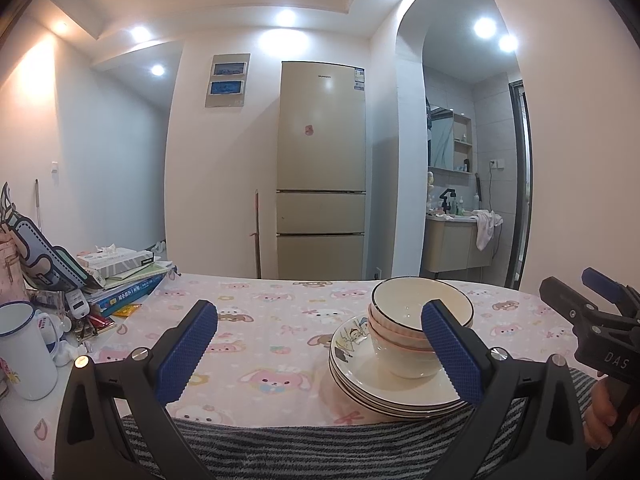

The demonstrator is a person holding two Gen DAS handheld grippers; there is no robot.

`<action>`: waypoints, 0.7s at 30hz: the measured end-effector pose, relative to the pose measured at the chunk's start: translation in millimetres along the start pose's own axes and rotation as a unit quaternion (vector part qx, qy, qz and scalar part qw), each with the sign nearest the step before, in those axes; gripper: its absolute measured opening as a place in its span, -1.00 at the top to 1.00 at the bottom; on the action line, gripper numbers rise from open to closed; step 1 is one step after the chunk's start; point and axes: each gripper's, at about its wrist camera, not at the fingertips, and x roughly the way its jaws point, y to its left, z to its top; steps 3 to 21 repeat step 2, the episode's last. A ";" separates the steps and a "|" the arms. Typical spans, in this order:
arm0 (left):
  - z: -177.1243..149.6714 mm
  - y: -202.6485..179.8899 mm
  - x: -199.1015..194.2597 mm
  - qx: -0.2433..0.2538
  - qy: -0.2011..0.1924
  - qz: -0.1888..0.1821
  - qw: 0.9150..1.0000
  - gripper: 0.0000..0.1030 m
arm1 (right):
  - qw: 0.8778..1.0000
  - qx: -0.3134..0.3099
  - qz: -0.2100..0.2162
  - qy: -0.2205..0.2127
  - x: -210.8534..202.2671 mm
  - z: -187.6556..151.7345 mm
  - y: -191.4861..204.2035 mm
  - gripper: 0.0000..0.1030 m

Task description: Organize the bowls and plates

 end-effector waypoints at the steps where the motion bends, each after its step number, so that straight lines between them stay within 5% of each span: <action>1: 0.0 0.0 -0.1 0.000 0.000 0.000 1.000 -1.00 | 1.000 0.000 0.000 0.000 -0.1 -0.1 0.1 -0.99; 21: 0.0 0.1 -0.1 0.000 0.000 0.000 1.000 -1.00 | 1.000 0.000 0.000 0.000 -0.3 -0.1 0.1 -0.99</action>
